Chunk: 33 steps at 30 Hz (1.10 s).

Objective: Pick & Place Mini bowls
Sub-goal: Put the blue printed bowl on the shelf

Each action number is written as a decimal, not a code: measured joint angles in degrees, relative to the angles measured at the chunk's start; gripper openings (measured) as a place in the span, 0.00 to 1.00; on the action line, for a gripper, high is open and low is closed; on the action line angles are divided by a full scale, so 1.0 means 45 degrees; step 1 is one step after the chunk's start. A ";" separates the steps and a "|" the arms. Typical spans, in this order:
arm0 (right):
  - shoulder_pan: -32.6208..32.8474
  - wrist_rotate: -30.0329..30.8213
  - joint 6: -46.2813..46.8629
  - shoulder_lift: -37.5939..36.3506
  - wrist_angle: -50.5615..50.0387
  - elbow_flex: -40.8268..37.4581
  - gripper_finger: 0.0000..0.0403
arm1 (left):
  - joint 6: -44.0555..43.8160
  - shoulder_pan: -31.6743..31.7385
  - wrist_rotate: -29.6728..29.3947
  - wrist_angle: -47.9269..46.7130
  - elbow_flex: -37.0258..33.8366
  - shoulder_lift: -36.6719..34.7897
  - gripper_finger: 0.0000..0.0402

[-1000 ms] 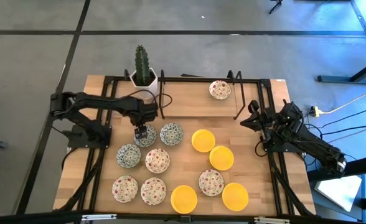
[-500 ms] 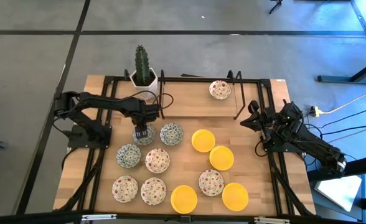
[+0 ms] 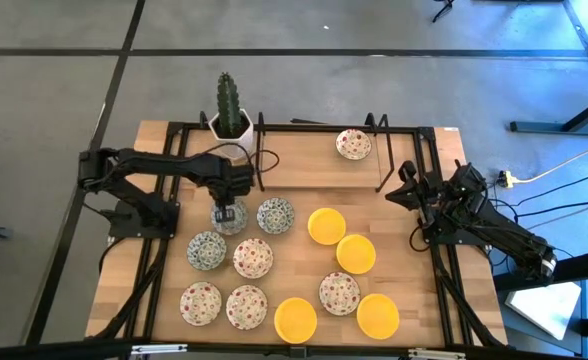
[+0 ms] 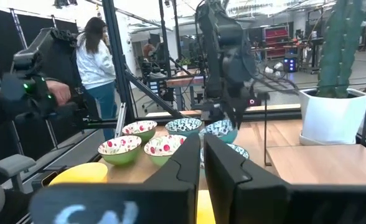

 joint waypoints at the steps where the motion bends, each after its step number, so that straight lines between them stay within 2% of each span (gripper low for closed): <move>1: 0.0000 0.0002 0.0002 0.0000 0.0000 0.0000 0.06 | 0.0041 -0.0019 -0.0505 -0.0223 0.0094 -0.0319 0.02; 4: 0.0000 0.0004 0.0012 0.0000 0.0003 0.0000 0.06 | 0.0025 -0.0060 -0.1414 -0.0588 0.0546 -0.1506 0.01; 9: 0.0000 0.0011 0.0010 0.0000 0.0046 0.0000 0.06 | -0.0002 -0.0047 -0.1483 -0.0486 0.0826 -0.3923 0.01; 16: 0.0000 0.0019 0.0041 0.0000 0.0051 0.0000 0.06 | -0.0022 -0.0082 -0.0530 0.0819 0.0842 -0.6917 0.01; 22: 0.0000 0.0019 0.0036 0.0000 0.0047 0.0000 0.06 | 0.0675 -0.0501 0.0499 0.3424 -0.0026 -0.8860 0.01; 28: 0.0000 0.0019 0.0041 0.0000 0.0046 0.0000 0.06 | 0.1895 -0.0701 0.1456 0.6039 -0.1676 -1.0464 0.01; 33: 0.0000 0.0023 0.0036 0.0000 0.0051 0.0000 0.06 | 0.1798 -0.0688 0.1724 0.6857 -0.2567 -1.1400 0.01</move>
